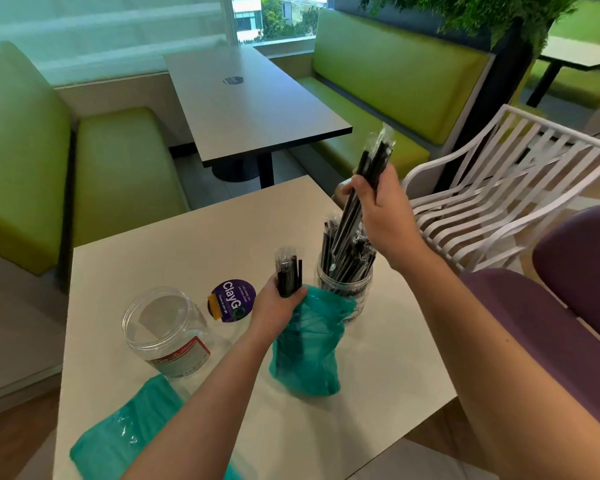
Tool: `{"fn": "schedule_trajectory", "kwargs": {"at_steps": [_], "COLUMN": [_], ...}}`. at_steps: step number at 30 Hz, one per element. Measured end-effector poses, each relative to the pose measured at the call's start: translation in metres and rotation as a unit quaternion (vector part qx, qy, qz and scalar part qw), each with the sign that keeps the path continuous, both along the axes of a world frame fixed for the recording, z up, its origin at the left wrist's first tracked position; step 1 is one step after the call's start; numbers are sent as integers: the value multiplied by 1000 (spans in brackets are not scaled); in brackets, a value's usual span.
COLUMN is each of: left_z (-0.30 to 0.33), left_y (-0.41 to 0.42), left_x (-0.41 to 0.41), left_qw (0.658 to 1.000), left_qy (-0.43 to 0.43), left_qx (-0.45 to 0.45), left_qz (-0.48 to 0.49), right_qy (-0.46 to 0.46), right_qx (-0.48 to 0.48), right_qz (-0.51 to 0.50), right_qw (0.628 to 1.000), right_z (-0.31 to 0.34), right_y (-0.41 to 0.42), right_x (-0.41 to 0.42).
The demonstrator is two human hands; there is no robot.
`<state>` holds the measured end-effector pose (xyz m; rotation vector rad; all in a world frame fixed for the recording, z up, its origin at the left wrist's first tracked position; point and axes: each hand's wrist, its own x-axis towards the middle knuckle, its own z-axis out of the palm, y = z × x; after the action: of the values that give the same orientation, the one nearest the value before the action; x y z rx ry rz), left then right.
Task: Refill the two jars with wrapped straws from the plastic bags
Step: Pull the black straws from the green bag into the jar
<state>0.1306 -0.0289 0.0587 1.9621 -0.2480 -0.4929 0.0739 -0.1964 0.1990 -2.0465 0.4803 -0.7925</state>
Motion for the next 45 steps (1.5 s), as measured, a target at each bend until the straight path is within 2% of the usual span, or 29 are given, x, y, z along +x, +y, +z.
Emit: {"fn": "schedule_trajectory", "kwargs": {"at_steps": [3,8,14,16,19,21,24,27,31,33,36,42,45], "left_z": [-1,-3,-2,-2,-2,-2,-2,-1,1,2,3,2,0], "left_y": [1,2,3,4,6,6,8,8,8,7,7,10,10], "left_x": [1,2,2,2,5,6,6,5,5,6,5,7,8], "left_qw": [1000,1000,1000,1000,1000,1000,1000,1000,999,999,998,997,997], "left_qy": [3,10,15,18,14,17,21,21,24,22,31,47,43], "left_qx": [1,-3,-8,-11,-5,-2,-7,-14,-27,-38,-44,-56,-58], "left_qz": [3,7,9,11,17,20,22,19,21,23,19,26,27], "right_qy": [42,177,305,262,136,87,152,214,133,134,148,36,76], "right_qx": [-40,2,-19,-35,-3,-24,-121,-162,-184,-197,-180,-184,-90], "right_qz": [1,8,13,4,-2,-10,6,24,9,-4,10,8,17], "right_qw": [998,984,952,964,991,996,981,963,974,971,973,982,993], "right_z": [-18,-50,-70,-66,-56,-58,-77,-94,-92,-96,-101,-96,-108], "right_y": [0,2,11,13,16,17,15,15,18,16,16,41,57], "right_x": [8,19,29,31,36,41,44,41,35,33,28,5,-8]}}
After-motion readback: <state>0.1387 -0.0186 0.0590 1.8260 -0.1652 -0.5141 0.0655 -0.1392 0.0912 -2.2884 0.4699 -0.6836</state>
